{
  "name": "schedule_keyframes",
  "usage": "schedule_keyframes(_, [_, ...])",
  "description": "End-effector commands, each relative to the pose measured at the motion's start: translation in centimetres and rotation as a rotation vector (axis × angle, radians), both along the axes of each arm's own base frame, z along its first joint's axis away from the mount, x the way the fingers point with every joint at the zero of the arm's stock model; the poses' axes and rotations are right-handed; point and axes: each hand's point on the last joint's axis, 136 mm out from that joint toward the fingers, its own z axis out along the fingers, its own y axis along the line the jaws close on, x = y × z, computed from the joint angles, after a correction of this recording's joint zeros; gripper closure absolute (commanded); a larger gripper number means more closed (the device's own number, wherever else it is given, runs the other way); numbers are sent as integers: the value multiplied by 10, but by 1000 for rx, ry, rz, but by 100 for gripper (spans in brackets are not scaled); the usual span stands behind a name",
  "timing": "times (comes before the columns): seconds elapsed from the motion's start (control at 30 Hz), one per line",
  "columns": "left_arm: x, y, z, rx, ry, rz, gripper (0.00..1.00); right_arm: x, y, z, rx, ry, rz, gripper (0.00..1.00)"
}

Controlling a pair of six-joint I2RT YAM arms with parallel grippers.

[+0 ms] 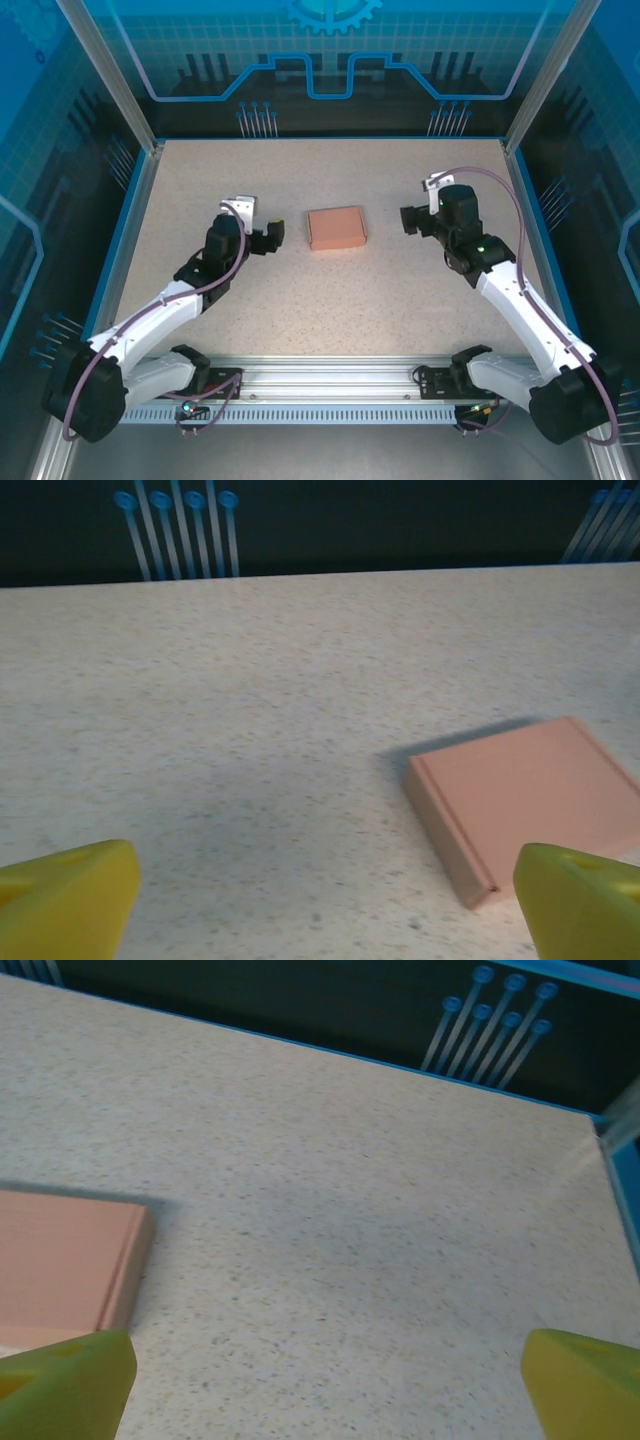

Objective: Fold the paper box

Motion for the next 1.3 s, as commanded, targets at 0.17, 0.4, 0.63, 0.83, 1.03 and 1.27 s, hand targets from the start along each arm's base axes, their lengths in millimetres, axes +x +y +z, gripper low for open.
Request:
schedule_keyframes(0.17, [1,47,-5,139,-98,191,1,-7,-51,-25,-29,-43,-230,0])
schedule_keyframes(0.4, [9,72,-21,177,-133,245,1,-9,-71,-67,-69,-6,-305,0])
schedule_keyframes(0.63, [26,76,-58,212,-70,170,1,-7,-82,-99,-88,-15,-319,0])
schedule_keyframes(0.83, [49,77,-73,184,-84,133,1,12,-79,-125,-56,-16,-298,0])
schedule_keyframes(1.03, [57,100,-89,67,-20,171,1,29,-76,-123,-89,-89,-252,0])
schedule_keyframes(1.27, [52,96,-97,-26,-53,77,1,40,-68,-119,-68,-135,-169,0])
